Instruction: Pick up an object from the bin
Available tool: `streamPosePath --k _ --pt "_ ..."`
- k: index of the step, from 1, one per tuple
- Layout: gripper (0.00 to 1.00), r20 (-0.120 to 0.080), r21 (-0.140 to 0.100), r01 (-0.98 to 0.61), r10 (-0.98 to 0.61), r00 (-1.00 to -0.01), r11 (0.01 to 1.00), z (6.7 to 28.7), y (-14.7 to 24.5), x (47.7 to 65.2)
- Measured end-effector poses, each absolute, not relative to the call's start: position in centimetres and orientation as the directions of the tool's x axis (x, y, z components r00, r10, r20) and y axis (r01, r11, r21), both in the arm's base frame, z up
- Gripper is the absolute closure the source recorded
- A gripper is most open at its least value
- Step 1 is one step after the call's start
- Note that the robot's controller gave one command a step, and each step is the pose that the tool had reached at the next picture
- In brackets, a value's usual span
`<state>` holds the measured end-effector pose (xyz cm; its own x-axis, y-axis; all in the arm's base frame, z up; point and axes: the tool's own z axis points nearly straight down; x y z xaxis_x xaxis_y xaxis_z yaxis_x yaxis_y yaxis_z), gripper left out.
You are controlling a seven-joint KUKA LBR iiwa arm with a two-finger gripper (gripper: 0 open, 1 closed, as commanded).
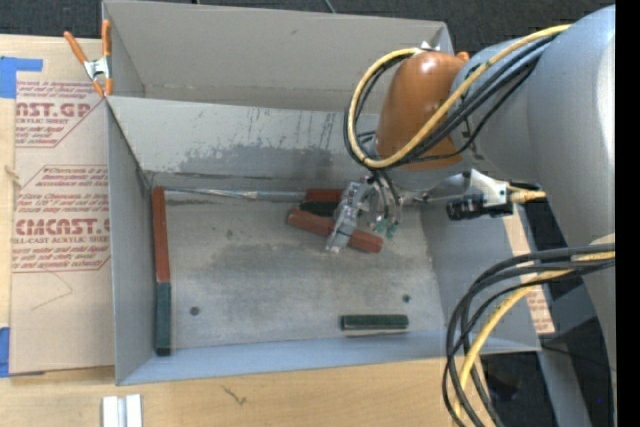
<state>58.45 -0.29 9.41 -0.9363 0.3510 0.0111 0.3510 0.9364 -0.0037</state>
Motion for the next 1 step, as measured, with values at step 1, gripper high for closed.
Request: streamPosePath --k 1 --pt "1.0 0.004 -0.001 0.351 0.351 -0.937 0.937 11.7 -0.27 58.65"
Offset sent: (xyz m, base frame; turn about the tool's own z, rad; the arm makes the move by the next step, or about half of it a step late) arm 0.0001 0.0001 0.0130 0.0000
